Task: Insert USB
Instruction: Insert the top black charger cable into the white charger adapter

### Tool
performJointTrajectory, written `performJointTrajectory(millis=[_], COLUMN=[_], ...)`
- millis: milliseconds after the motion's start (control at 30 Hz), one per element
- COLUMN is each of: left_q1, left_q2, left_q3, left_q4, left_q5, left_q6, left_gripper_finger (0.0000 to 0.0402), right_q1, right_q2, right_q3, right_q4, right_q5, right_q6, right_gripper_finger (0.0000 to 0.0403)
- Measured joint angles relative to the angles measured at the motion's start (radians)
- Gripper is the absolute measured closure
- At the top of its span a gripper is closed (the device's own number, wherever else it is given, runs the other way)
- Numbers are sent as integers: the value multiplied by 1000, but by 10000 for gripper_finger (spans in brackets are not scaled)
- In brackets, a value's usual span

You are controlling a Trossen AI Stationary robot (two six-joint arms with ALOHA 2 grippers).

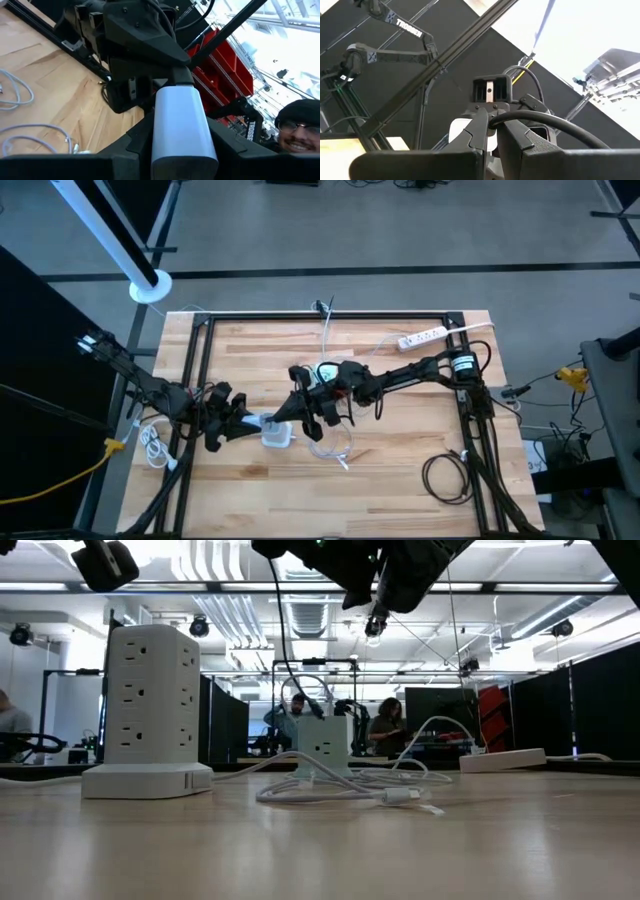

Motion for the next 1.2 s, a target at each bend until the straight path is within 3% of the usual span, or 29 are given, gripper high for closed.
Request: performJointTrajectory(millis=[500,1200], left_q1=[0,2], left_q2=[-11,-39], left_q3=[0,-2], left_q4=[-11,-78], left_q5=[3,-96], left_q6=[32,75], left_gripper_finger=[284,284], right_q1=[0,-24], right_q2=[0,-2], right_q3=[-1,-1], right_q4=[-40,-109], right_q5=[9,60], right_q6=[-4,-8], right_gripper_finger=[389,389])
